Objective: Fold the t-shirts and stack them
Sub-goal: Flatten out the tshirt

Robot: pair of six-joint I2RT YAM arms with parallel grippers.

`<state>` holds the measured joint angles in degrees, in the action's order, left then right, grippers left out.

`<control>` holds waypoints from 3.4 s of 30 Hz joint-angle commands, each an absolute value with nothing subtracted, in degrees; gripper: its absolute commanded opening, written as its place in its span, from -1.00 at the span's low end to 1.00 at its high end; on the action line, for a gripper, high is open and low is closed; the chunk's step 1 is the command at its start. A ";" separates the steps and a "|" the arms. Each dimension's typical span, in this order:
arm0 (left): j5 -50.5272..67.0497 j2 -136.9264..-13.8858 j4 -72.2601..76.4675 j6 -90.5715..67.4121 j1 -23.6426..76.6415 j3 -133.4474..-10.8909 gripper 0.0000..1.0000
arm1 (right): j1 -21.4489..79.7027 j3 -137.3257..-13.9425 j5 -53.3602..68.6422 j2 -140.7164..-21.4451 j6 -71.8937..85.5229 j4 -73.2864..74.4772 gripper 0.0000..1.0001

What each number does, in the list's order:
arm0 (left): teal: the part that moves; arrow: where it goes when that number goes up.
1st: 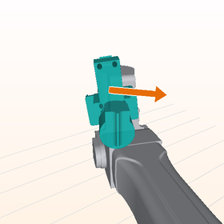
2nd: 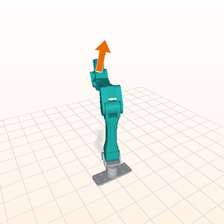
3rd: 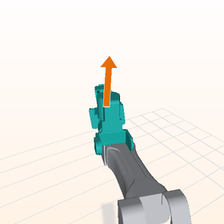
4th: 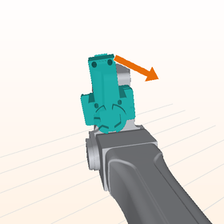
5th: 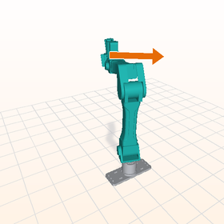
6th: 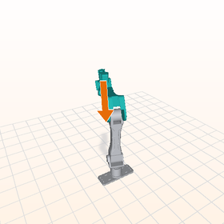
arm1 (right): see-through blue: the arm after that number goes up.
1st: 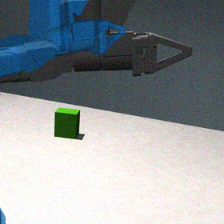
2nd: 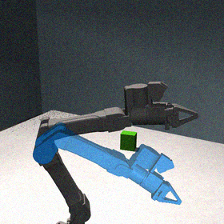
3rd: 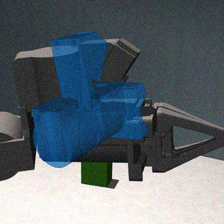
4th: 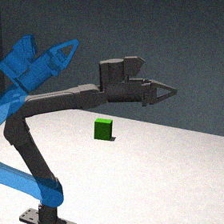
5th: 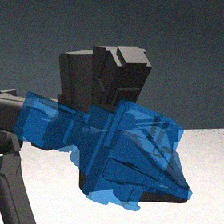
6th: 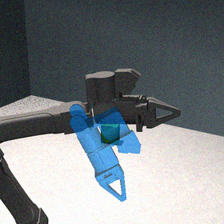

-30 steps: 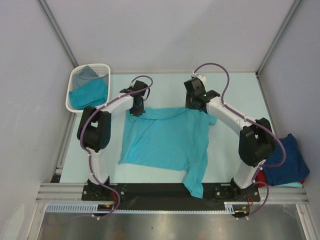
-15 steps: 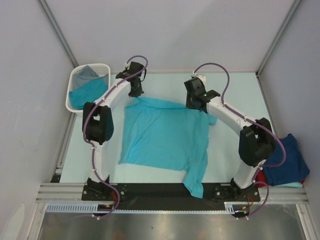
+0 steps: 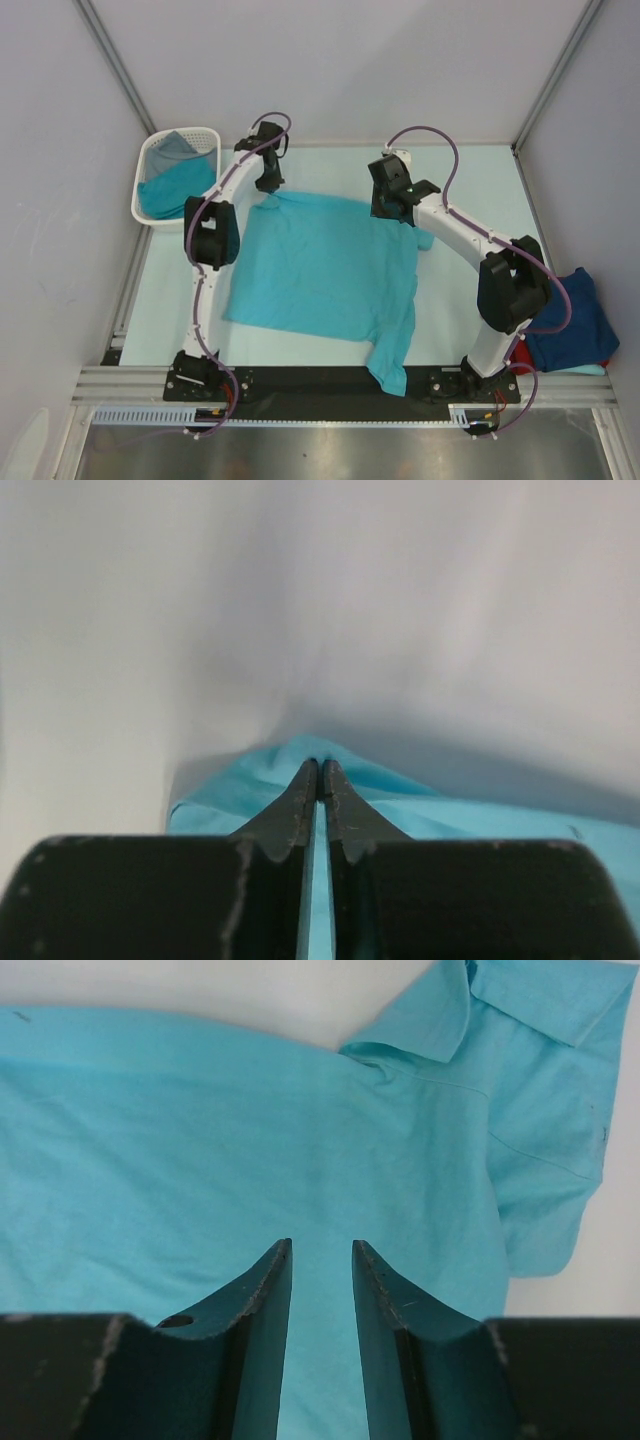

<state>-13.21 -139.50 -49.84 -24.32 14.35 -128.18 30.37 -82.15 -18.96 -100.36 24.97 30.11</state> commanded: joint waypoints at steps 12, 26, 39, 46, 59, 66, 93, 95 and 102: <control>-16.10 -123.86 -46.85 -25.48 15.11 -123.32 0.32 | 30.15 -84.37 -21.44 -98.26 25.14 29.88 -0.05; -12.84 -107.67 -38.94 -28.30 25.48 -87.02 0.29 | 17.94 -93.68 -19.87 -109.59 26.02 32.52 -0.14; -9.49 -101.87 -37.53 -29.09 28.83 -80.16 0.28 | 15.56 -110.30 -20.65 -125.68 26.10 38.49 -0.13; -10.54 -99.67 -38.06 -29.09 30.67 -76.38 0.28 | 11.87 -109.34 -20.57 -127.09 26.54 38.58 -0.14; -10.11 -100.37 -37.79 -28.83 31.55 -75.32 0.27 | 8.79 -99.76 -18.37 -127.09 28.04 35.95 -0.11; -10.37 -100.90 -38.14 -28.74 32.08 -76.11 0.25 | 8.35 -100.55 -17.14 -128.06 28.12 36.04 -0.13; -10.46 -102.74 -40.43 -28.65 33.75 -76.90 0.19 | 5.71 -123.99 -20.13 -140.43 29.09 44.20 -1.00; -10.37 -102.75 -40.78 -28.57 33.75 -76.90 0.19 | 5.63 -131.02 -20.30 -142.81 28.92 45.52 -1.00; -10.28 -102.39 -41.84 -28.48 33.84 -77.08 0.18 | 5.19 -143.96 -18.72 -149.67 28.92 48.87 -1.00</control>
<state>-10.28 -102.98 -41.12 -28.45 33.36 -75.11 5.96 -137.82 -18.39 -147.68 28.86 46.92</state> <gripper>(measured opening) 0.594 0.009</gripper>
